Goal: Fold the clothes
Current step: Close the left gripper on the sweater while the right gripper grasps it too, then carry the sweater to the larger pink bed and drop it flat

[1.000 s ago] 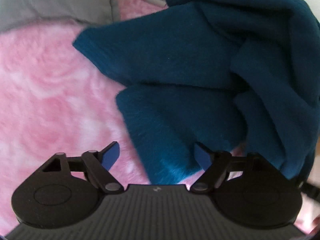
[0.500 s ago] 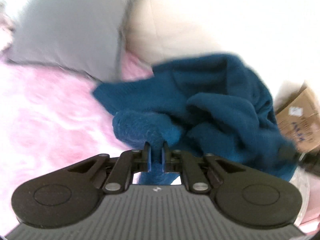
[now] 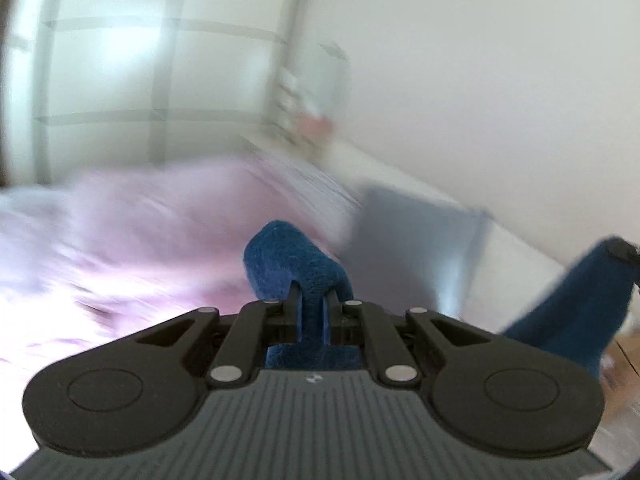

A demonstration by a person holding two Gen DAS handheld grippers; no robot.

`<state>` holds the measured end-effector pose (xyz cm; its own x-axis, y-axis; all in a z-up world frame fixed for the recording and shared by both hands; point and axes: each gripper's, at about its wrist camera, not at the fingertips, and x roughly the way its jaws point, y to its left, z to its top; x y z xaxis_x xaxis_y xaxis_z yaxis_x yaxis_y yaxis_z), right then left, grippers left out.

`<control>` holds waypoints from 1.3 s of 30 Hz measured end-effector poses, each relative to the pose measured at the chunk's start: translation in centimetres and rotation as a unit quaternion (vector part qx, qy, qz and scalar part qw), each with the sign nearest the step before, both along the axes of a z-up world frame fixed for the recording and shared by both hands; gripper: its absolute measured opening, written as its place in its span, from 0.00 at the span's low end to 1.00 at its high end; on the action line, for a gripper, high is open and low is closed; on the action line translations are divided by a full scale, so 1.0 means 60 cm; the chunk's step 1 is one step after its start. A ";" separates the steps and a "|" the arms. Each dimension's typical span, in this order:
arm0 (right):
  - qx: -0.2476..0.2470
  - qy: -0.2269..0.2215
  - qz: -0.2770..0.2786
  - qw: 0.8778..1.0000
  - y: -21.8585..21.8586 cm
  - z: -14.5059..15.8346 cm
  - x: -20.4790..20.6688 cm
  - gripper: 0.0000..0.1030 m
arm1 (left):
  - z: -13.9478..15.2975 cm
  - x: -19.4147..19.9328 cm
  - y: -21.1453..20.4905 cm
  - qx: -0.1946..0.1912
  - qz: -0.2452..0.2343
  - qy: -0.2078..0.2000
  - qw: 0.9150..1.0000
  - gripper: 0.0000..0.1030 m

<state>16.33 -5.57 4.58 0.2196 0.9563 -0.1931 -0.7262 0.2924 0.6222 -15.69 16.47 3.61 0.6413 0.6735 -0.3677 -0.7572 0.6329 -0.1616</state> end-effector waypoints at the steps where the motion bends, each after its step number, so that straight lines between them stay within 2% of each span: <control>1: 0.012 -0.005 0.017 1.000 0.013 0.016 -0.029 0.10 | 0.024 -0.050 0.000 0.014 0.023 -0.008 1.000 0.06; 4: 0.046 -0.021 0.067 0.996 0.054 0.065 -0.115 0.10 | 0.099 -0.187 -0.008 0.069 0.091 -0.023 0.993 0.06; 7: 0.079 -0.036 0.118 0.989 0.095 0.112 -0.200 0.09 | 0.161 -0.296 -0.025 0.115 0.158 -0.019 0.981 0.06; 9: 0.088 -0.041 0.159 0.982 0.129 0.135 -0.252 0.09 | 0.187 -0.352 -0.027 0.126 0.189 -0.005 0.974 0.06; 11: 0.088 -0.047 0.201 0.974 0.165 0.156 -0.305 0.10 | 0.197 -0.393 -0.022 0.115 0.214 0.027 0.970 0.09; 13: 0.015 -0.059 0.250 0.966 0.223 0.162 -0.361 0.20 | 0.185 -0.418 -0.021 0.078 0.242 0.069 0.965 0.11; 15: -0.086 -0.076 0.286 0.951 0.274 0.146 -0.420 0.47 | 0.147 -0.449 -0.033 0.038 0.267 0.102 0.958 0.13; 19: -0.150 -0.094 0.310 0.934 0.287 0.082 -0.493 0.51 | 0.051 -0.516 -0.087 -0.043 0.295 0.122 0.947 0.16; 22: -0.215 -0.094 0.340 0.910 0.259 0.014 -0.527 0.51 | -0.031 -0.564 -0.145 -0.120 0.325 0.123 0.930 0.16; 24: -0.262 -0.110 0.358 0.889 0.231 -0.037 -0.530 0.51 | -0.078 -0.587 -0.182 -0.166 0.339 0.126 0.917 0.16; 27: -0.320 -0.149 0.371 0.859 0.179 -0.101 -0.546 0.51 | -0.105 -0.573 -0.235 -0.190 0.332 0.125 0.915 0.16; 30: -0.351 -0.159 0.387 0.838 0.126 -0.147 -0.563 0.51 | -0.129 -0.554 -0.290 -0.211 0.324 0.123 0.914 0.16; 32: -0.352 -0.159 0.403 0.830 0.098 -0.159 -0.562 0.51 | -0.145 -0.542 -0.326 -0.225 0.318 0.122 0.913 0.17; 37: -0.341 -0.186 0.423 0.818 0.044 -0.154 -0.543 0.51 | -0.154 -0.482 -0.382 -0.223 0.306 0.112 0.919 0.21; 39: -0.340 -0.196 0.428 0.814 0.025 -0.159 -0.531 0.51 | -0.157 -0.462 -0.407 -0.230 0.304 0.115 0.917 0.21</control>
